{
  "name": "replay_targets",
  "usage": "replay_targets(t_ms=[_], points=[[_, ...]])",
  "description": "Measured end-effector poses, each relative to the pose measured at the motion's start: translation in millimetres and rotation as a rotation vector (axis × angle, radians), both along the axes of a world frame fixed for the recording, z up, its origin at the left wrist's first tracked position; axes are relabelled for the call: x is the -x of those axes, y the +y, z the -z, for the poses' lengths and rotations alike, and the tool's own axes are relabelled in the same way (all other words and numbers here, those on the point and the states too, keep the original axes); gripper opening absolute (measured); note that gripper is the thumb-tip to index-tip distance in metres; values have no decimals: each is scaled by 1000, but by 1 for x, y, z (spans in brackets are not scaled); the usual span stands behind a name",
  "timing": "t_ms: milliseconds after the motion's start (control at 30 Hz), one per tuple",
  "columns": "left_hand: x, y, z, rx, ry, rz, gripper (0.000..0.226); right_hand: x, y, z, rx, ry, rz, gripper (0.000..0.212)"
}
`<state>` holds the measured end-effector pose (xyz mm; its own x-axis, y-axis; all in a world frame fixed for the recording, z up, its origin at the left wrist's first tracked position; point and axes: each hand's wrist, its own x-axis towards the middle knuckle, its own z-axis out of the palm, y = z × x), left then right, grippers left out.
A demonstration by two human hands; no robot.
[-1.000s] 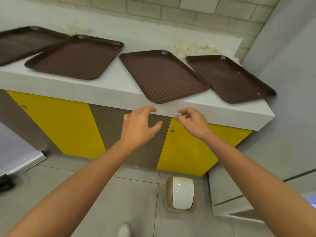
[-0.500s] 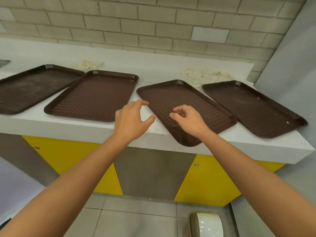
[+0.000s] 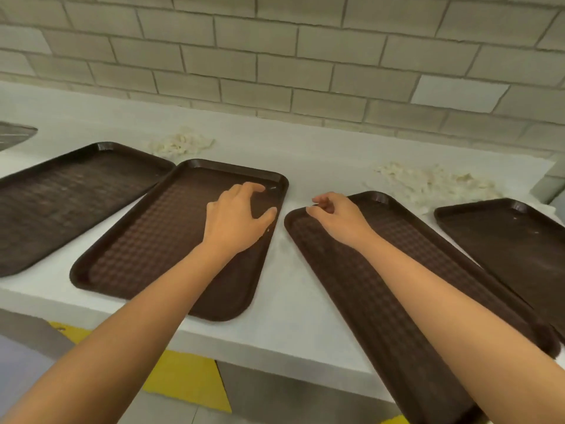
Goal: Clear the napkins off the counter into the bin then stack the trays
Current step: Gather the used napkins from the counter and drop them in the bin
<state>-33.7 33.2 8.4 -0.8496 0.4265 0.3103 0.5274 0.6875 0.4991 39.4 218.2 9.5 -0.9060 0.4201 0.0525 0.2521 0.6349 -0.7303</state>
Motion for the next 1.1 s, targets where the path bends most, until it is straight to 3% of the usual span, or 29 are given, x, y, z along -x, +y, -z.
replay_targets(t_ms=[333,800,1100], points=[[121,-26,8,-31,-18,-74,48,124,-28,9,-34,-25,-103,37],[312,-77,14,14,-87,0,47,301,-89,18,-26,-50,-17,43],[397,-104,32,28,-126,2,47,405,-120,40,-94,-105,-34,75]])
